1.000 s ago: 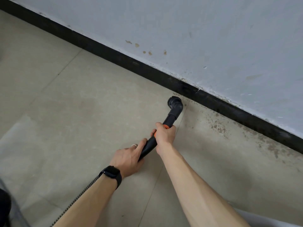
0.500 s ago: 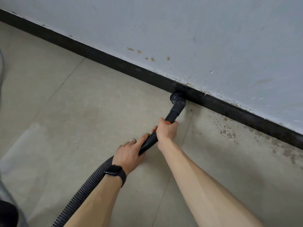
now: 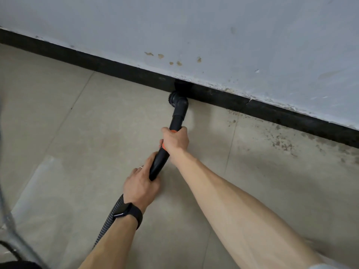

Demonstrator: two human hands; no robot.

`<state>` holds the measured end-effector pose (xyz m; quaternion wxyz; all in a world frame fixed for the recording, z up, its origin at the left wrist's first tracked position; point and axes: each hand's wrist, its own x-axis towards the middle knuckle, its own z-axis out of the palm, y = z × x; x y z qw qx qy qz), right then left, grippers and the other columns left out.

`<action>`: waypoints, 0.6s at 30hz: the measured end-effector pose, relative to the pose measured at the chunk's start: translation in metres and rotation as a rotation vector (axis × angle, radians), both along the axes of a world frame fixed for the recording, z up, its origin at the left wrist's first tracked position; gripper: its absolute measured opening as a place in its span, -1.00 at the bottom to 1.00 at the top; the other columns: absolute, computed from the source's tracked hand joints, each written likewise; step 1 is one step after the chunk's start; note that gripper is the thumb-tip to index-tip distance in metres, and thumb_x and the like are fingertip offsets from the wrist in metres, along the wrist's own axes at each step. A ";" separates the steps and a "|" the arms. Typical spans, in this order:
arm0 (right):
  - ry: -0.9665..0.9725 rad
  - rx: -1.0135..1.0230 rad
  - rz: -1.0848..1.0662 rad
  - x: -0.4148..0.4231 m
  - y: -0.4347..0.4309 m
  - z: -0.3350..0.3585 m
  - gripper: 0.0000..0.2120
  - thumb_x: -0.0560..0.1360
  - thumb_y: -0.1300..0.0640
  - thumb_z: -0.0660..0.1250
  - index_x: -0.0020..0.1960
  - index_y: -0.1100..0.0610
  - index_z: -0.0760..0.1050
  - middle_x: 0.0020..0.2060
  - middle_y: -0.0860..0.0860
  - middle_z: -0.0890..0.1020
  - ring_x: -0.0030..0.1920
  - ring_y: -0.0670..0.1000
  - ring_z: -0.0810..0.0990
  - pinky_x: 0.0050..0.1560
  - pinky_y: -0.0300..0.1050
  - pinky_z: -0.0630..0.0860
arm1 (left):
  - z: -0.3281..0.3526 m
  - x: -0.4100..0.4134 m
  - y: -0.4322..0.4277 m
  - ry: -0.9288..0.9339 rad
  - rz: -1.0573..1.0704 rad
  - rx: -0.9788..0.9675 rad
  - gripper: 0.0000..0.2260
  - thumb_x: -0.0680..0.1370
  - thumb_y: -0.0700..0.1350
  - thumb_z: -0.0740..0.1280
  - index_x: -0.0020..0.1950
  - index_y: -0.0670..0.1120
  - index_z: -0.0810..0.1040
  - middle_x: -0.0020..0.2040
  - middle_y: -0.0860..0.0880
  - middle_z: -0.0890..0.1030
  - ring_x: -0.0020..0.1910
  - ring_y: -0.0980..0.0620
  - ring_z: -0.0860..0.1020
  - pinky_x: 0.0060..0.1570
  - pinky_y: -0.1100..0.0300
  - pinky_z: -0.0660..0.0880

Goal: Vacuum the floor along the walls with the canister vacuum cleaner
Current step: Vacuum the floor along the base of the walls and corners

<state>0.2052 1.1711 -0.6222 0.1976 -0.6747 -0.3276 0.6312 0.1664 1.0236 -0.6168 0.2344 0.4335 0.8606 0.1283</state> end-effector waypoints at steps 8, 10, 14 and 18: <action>0.234 -0.142 -0.390 0.080 -0.020 0.011 -0.72 0.49 0.29 0.38 0.13 0.21 0.37 -0.14 0.15 0.57 -0.42 0.06 0.66 -0.28 0.04 0.68 | 0.021 -0.001 -0.012 -0.151 -0.433 -0.103 -0.36 0.51 -0.04 0.28 0.41 0.38 0.00 -0.19 0.11 0.48 -0.22 0.03 0.46 -0.21 0.13 0.43; 0.284 -0.192 -0.452 0.090 -0.037 0.018 -0.73 0.50 0.32 0.35 0.14 0.20 0.36 -0.13 0.15 0.55 -0.42 0.05 0.64 -0.32 -0.01 0.65 | 0.029 -0.006 -0.022 -0.117 -0.544 -0.154 -0.38 0.52 0.03 0.27 0.43 0.35 -0.03 -0.14 0.09 0.51 -0.16 -0.01 0.54 -0.20 0.14 0.42; 0.296 -0.264 -0.495 0.100 -0.081 0.020 -0.76 0.54 0.31 0.36 0.11 0.19 0.34 -0.18 0.11 0.53 -0.43 0.00 0.60 -0.33 -0.07 0.60 | 0.034 -0.011 -0.040 0.093 -0.863 -0.309 -0.43 0.53 0.12 0.20 0.50 0.10 0.07 -0.05 0.02 0.60 -0.11 -0.10 0.61 -0.18 0.07 0.53; 0.281 -0.247 -0.577 0.115 -0.111 0.019 -0.76 0.55 0.28 0.38 0.11 0.20 0.34 -0.16 0.10 0.53 -0.42 0.00 0.61 -0.30 -0.07 0.58 | 0.037 -0.001 -0.045 0.148 -1.051 -0.374 -0.53 0.52 0.14 0.19 0.37 0.02 0.20 -0.06 0.01 0.61 -0.14 -0.13 0.61 -0.18 0.04 0.53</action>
